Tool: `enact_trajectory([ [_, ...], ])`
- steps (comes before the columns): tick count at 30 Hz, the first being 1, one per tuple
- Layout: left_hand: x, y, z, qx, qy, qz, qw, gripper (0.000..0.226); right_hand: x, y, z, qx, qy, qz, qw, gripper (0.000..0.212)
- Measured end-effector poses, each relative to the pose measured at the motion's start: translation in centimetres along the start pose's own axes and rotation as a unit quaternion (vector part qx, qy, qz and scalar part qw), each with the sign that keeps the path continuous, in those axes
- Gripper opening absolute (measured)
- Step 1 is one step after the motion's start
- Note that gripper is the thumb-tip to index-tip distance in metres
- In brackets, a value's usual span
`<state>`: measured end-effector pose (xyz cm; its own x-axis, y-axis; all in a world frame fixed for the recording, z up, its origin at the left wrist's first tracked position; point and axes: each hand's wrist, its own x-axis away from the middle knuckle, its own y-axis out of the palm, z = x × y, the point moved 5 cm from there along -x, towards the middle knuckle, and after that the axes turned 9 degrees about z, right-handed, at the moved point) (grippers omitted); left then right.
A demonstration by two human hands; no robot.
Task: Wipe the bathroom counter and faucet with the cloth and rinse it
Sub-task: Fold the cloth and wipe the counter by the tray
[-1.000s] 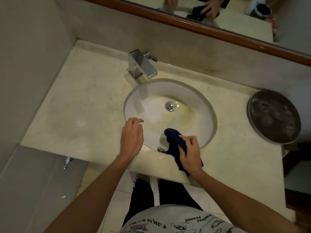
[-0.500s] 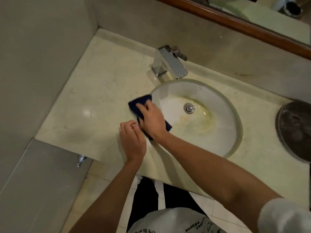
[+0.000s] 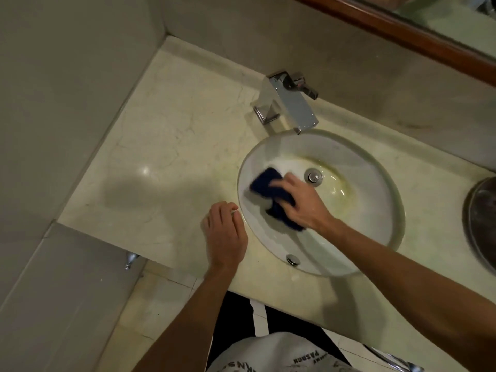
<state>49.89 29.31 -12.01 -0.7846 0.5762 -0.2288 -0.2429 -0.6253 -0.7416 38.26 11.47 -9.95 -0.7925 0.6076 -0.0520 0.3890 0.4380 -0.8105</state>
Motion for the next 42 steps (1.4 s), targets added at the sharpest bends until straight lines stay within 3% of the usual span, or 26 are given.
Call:
enact_trajectory([
  [3, 0.0, 0.0, 0.2, -0.010, 0.015, -0.005, 1.000, 0.012, 3.7, 2.7, -1.4, 0.011, -0.070, -0.133, 0.989, 0.039],
  [5, -0.1, 0.2, 0.3, -0.016, 0.022, -0.013, 1.000, 0.009, 3.7, 4.2, -2.5, -0.007, -0.073, -0.144, 0.987, 0.034],
  [11, 0.0, 0.5, 0.1, -0.042, 0.023, -0.029, 0.998, 0.018, -6.3, 4.3, -2.3, 0.020, 0.043, -0.013, 0.999, 0.032],
  [17, -0.1, 0.8, 0.0, -0.058, 0.011, -0.040, 0.997, 0.016, -10.1, 0.0, 3.4, 0.073, 0.169, 0.091, 0.979, 0.034],
  [20, 0.0, 1.0, -0.2, -0.067, 0.007, -0.044, 0.997, 0.018, -9.6, -2.7, 6.6, 0.096, 0.167, 0.136, 0.972, 0.028],
  [26, 0.0, 1.2, -0.2, -0.083, 0.011, -0.039, 0.996, 0.017, -5.4, -8.7, 13.5, 0.179, 0.130, 0.149, 0.964, 0.026],
  [32, 0.0, 1.2, 0.0, -0.091, 0.010, -0.041, 0.995, 0.022, 4.6, -12.7, 17.9, 0.211, 0.185, 0.158, 0.947, 0.022],
  [34, 0.0, 1.1, 0.2, -0.092, 0.013, -0.037, 0.995, 0.022, 5.9, -12.7, 17.5, 0.201, 0.164, 0.132, 0.957, 0.030],
  [38, 0.0, 1.0, 0.3, -0.087, 0.007, -0.034, 0.996, 0.019, 2.0, -10.7, 14.7, 0.180, 0.024, 0.092, 0.979, 0.035],
  [42, 0.0, 1.1, 0.3, -0.087, 0.010, -0.035, 0.996, 0.019, -3.3, -9.0, 14.2, 0.220, -0.106, 0.030, 0.969, 0.040],
])
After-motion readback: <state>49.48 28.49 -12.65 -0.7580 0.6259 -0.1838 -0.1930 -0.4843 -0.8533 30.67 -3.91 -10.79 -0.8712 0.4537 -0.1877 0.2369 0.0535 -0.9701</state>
